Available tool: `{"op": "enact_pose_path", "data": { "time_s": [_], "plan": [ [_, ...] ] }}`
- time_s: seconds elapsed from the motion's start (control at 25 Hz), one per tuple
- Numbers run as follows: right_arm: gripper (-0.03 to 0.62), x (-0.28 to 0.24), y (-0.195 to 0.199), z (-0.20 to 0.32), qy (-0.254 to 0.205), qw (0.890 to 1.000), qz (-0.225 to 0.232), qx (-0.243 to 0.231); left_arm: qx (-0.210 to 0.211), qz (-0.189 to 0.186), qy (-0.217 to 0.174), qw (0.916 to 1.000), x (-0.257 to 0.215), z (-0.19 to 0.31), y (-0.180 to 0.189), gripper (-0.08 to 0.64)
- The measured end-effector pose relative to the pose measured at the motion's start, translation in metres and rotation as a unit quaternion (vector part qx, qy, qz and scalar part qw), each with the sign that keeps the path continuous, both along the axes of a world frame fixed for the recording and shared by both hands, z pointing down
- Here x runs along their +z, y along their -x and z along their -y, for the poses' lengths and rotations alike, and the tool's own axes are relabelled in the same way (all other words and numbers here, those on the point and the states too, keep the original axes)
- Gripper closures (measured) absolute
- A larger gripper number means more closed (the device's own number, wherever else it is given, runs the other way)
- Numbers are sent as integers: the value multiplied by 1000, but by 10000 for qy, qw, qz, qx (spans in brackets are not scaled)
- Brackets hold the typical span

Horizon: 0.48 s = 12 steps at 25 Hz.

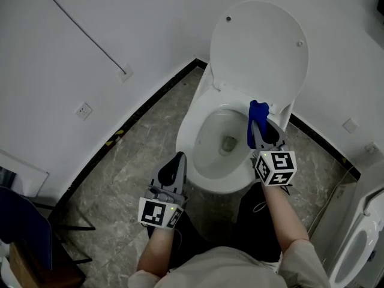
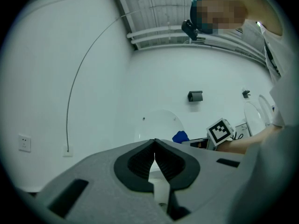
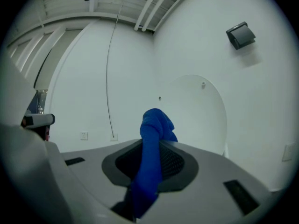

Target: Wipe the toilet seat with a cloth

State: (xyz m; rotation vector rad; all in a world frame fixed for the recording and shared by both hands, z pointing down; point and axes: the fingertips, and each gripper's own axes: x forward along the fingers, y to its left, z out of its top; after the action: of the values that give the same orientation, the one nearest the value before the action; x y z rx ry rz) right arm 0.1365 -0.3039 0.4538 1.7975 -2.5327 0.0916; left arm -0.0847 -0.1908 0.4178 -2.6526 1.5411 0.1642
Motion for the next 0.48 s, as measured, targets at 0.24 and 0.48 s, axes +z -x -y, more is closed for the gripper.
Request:
{"op": "enact_pose_path", "data": {
  "time_s": [0.24,0.48],
  "plan": [
    [526,25,-1,48,398,9984,-407,61,-8,124,-19,9999,-5,-10,4,552],
    [525,45,1,86,751,9945,-722,128,-80,153,-8,9999,-4,-20,10,552]
  ]
}}
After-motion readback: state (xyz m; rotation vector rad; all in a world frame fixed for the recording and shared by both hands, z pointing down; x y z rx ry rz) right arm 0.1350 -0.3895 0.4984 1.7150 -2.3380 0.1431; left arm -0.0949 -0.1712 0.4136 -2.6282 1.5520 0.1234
